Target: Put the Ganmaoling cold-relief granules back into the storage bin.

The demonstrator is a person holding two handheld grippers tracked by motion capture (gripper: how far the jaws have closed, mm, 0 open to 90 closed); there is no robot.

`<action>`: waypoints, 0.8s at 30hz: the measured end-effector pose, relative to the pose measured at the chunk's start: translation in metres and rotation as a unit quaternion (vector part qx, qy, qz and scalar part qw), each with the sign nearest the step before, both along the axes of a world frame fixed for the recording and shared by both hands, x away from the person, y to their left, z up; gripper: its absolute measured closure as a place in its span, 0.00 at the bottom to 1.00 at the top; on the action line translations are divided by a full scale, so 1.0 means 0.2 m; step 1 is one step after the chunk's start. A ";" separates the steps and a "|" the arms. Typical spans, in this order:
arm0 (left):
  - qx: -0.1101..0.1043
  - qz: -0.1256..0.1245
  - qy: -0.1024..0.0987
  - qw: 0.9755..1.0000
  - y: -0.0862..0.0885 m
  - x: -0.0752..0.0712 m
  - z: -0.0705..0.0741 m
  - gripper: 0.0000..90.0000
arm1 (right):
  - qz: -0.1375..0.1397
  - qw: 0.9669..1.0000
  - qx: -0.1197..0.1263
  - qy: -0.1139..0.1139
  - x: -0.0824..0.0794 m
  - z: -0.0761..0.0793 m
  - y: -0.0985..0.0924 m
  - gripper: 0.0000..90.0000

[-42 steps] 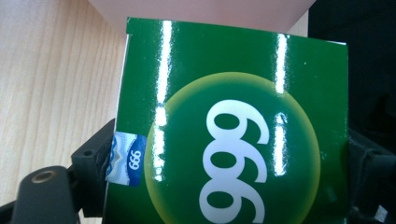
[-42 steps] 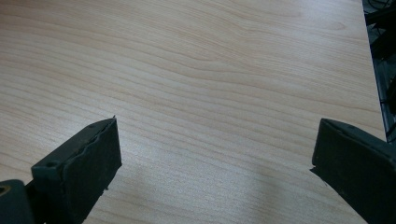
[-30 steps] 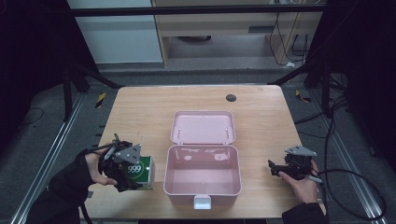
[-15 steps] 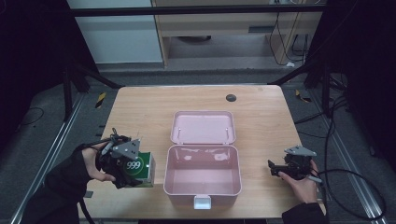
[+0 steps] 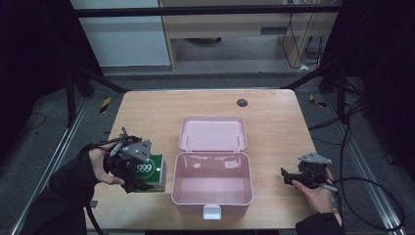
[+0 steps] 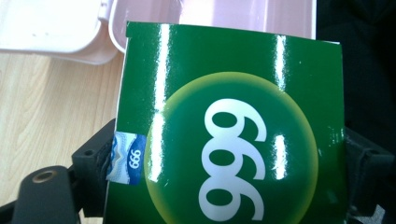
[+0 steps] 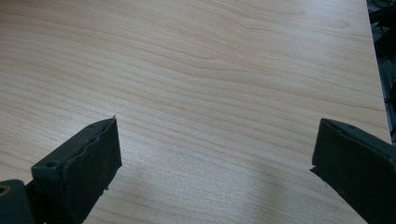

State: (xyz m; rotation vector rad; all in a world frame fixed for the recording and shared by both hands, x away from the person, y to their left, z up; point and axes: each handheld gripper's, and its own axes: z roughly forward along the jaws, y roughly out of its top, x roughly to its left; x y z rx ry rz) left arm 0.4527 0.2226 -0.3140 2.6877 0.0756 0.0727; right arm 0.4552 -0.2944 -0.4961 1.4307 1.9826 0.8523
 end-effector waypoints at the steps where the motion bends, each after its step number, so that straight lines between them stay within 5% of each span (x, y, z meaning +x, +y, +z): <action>1: 0.001 -0.001 -0.001 1.000 -0.01 0.00 0.01 0.15 | 0.000 1.000 0.000 0.000 0.00 0.00 0.00 0.02; 24: -0.002 -0.021 -0.005 1.000 -0.21 0.04 0.11 0.15 | 0.001 1.000 0.000 0.000 0.00 0.00 0.00 0.02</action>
